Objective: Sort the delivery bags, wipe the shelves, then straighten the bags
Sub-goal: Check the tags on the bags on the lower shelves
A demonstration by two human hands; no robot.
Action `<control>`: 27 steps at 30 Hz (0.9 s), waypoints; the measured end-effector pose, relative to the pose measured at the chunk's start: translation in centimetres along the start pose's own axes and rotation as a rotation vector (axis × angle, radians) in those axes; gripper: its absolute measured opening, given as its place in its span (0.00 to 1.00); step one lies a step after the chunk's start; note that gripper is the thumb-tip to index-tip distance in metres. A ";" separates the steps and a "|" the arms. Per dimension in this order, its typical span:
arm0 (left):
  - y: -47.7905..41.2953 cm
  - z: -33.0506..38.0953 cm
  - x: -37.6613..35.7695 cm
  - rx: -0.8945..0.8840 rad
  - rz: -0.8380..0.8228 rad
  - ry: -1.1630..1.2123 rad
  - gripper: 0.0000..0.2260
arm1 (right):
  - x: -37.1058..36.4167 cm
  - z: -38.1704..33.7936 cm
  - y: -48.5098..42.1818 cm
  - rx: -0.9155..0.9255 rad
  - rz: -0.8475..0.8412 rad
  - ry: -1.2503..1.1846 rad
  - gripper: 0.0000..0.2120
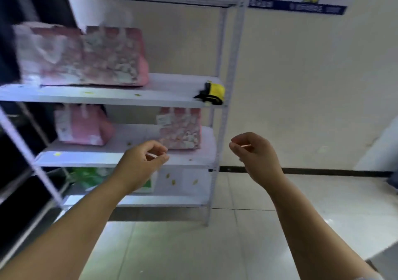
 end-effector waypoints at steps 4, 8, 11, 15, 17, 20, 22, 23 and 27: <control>2.2 -6.2 8.1 0.093 0.058 0.014 0.02 | -9.3 -4.2 0.9 0.040 -0.093 -0.060 0.02; 3.1 -11.3 13.9 0.155 0.085 0.040 0.01 | -17.0 -7.3 1.2 0.061 -0.206 -0.104 0.02; 2.8 -15.0 17.4 0.197 0.136 0.072 0.02 | -22.1 -8.7 0.7 0.069 -0.273 -0.127 0.03; 1.5 -19.4 20.8 0.246 0.185 0.108 0.02 | -28.4 -9.6 -1.2 0.094 -0.356 -0.156 0.03; 0.1 -21.3 22.2 0.262 0.202 0.091 0.03 | -31.4 -9.4 -2.6 0.098 -0.382 -0.167 0.03; -2.7 -24.3 24.0 0.294 0.223 0.063 0.04 | -36.1 -8.6 -5.3 0.095 -0.415 -0.172 0.03; -5.3 -26.1 25.4 0.313 0.239 0.046 0.03 | -39.4 -7.9 -7.6 0.092 -0.437 -0.166 0.03; -6.7 -27.0 26.0 0.323 0.244 0.041 0.03 | -41.0 -7.6 -8.8 0.087 -0.448 -0.161 0.02; -12.6 -30.2 28.3 0.365 0.243 0.034 0.02 | -46.6 -6.5 -13.4 0.049 -0.496 -0.149 0.02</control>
Point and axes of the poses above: each hand's wrist, its own y-axis away from the middle knuckle, its own x-axis out of the back of the hand, z = x × y, the point moved 8 cm from there along -y, towards the middle knuckle, and after that the axes turned 10 degrees about x, right-handed, at the moved point
